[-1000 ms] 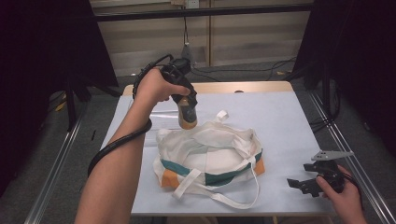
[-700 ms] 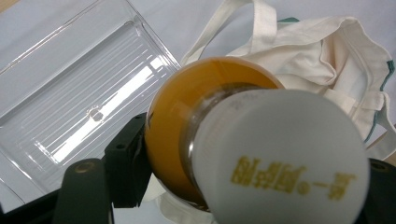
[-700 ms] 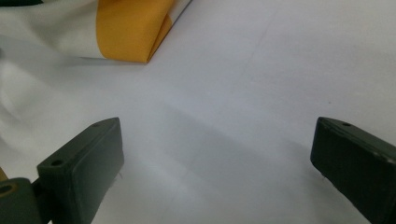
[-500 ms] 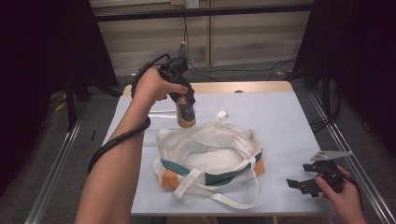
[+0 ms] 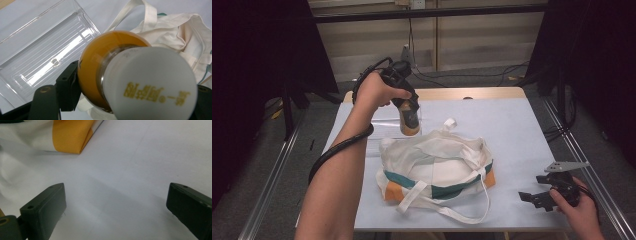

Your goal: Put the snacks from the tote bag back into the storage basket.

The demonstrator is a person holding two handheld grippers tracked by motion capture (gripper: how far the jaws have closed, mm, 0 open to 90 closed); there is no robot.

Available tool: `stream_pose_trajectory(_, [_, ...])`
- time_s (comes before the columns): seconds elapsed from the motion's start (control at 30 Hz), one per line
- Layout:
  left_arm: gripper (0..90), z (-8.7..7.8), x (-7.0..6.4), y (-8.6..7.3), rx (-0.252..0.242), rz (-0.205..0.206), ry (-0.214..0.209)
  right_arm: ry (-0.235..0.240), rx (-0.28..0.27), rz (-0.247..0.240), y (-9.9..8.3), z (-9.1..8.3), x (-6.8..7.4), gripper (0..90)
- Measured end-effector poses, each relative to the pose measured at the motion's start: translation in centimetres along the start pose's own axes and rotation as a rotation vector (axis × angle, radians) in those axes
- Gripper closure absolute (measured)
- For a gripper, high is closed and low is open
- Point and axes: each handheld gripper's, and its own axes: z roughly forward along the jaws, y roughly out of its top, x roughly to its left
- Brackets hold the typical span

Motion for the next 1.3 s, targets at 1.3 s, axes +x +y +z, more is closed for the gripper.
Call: stream_pose_trajectory(1.3, [30.1, 2.5, 1.0, 0.6, 0.018, 0.000, 0.019, -0.004, 0.001, 0.004, 0.0, -0.2, -0.1, 2.7])
